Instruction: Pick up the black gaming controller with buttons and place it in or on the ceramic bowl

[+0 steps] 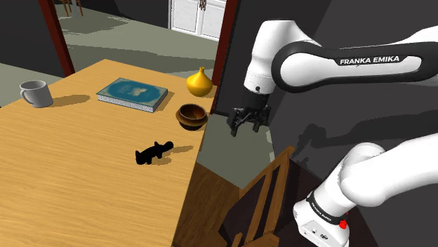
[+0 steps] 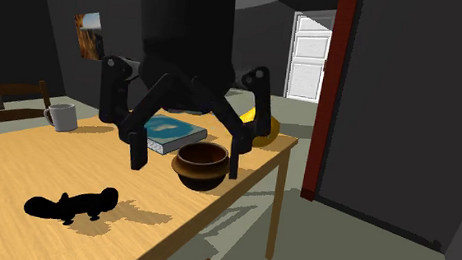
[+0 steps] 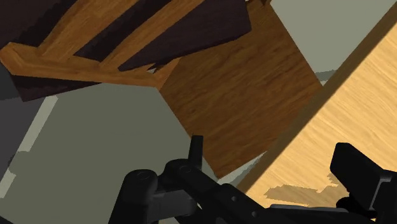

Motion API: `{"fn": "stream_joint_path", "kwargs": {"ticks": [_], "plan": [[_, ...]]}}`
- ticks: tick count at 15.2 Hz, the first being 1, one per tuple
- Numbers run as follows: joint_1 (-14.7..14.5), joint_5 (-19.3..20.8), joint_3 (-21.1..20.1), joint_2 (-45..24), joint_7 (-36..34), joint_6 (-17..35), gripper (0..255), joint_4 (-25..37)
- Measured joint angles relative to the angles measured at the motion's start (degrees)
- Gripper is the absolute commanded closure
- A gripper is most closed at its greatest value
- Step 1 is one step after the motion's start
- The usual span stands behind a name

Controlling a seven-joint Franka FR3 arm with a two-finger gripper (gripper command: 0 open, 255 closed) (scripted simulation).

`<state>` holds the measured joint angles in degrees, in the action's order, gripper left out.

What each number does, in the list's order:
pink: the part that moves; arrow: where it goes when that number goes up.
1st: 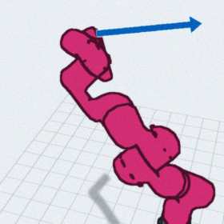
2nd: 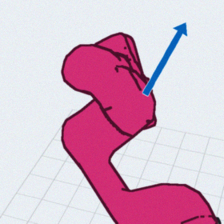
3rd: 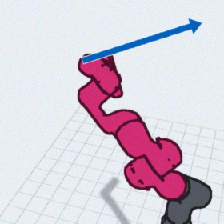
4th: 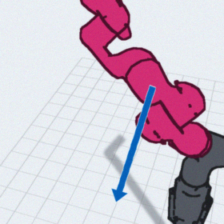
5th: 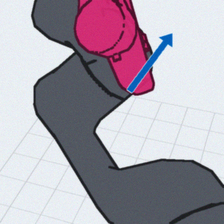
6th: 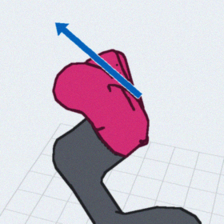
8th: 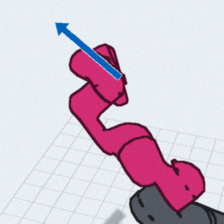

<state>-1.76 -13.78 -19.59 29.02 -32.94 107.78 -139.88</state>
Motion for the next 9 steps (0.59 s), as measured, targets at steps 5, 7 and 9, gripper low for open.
{"fn": "stream_joint_path", "kwargs": {"ticks": [5, 7, 9], "plan": [[0.40, -0.72, -5.24, -9.51, -8.73, 6.59, 0, 4.24], [0.58, -0.30, -7.19, -13.48, -12.37, 9.44, 0, 5.83], [1.01, 0.95, -8.70, -17.95, -15.89, 11.69, 0, 8.44]]}}
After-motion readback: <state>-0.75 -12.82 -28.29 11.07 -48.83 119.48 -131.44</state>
